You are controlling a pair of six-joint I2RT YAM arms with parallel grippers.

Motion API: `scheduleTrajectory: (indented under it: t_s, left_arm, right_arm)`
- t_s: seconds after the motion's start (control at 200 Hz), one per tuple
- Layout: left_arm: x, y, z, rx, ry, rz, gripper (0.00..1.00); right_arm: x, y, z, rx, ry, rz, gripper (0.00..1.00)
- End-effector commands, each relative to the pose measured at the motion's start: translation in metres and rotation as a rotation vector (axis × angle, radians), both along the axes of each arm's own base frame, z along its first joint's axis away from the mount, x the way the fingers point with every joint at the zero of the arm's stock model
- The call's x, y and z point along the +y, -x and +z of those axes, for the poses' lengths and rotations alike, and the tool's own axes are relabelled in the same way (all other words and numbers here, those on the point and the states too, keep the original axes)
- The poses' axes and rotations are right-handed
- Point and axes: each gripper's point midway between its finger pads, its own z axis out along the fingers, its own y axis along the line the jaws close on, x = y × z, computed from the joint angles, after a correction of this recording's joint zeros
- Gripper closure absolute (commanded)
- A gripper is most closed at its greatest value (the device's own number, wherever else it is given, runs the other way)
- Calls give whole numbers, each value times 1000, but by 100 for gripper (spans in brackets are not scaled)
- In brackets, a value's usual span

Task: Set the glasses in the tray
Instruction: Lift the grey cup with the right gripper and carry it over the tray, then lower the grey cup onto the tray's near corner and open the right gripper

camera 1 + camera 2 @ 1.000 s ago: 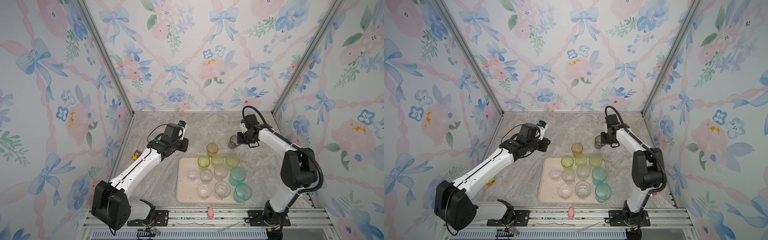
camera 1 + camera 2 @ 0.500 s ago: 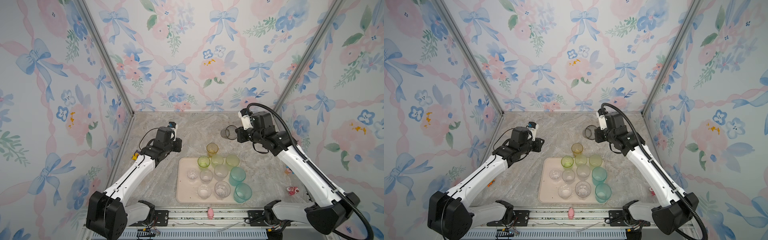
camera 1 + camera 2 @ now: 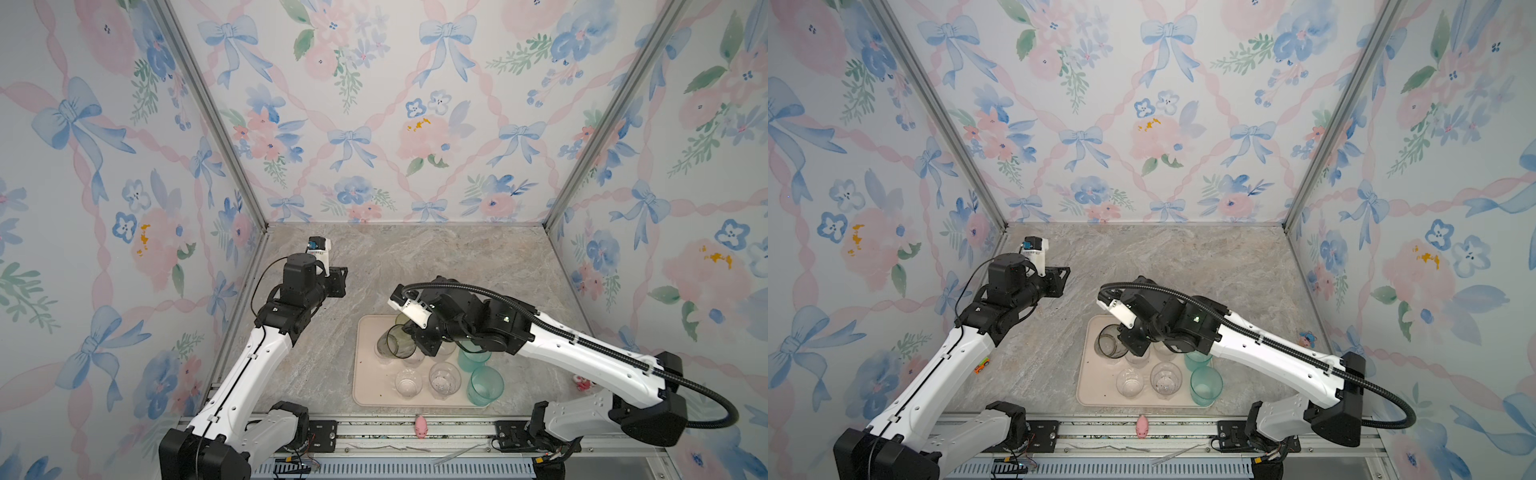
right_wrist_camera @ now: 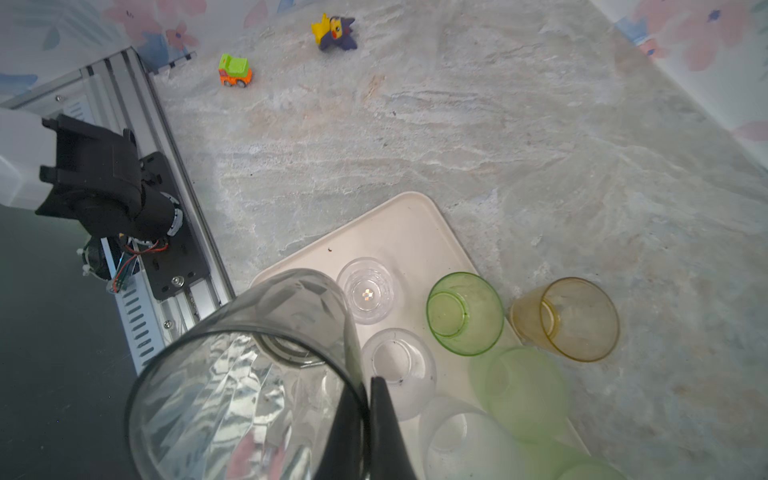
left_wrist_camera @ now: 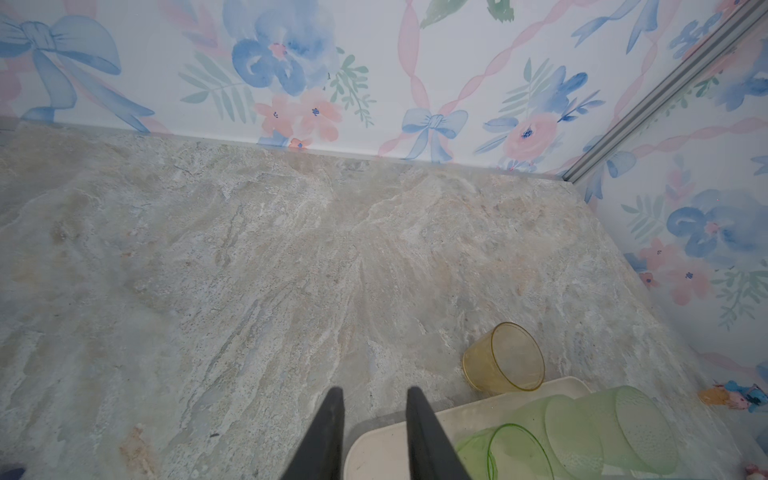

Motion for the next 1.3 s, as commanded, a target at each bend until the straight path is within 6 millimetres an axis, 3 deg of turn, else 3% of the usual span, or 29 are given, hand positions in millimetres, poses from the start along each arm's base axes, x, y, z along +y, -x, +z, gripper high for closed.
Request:
scheduleTrajectory:
  t_s: [0.0,0.125,0.355,0.4,0.82,1.291]
  left_arm:
    - [-3,3,-2,6,27,-20,71]
    - [-4,3,-2,6,27,-26,71]
    - [-4,4,-3,8,20,-29,71]
    - [-4,4,-3,8,20,-32,71]
    - [-6,2,-6,14,8,-46,69]
    - [-5,0,-11,24,-6,-48,69]
  right_arm:
    - [18,17,-10,9,45,59,100]
    - [35,29,-29,49,79,107,100]
    - [47,43,-53,91,157,149,100]
    - [49,42,-67,105,196,148,100]
    - [60,43,-114,162,329,180,100]
    - [67,25,-139,196,355,166,100]
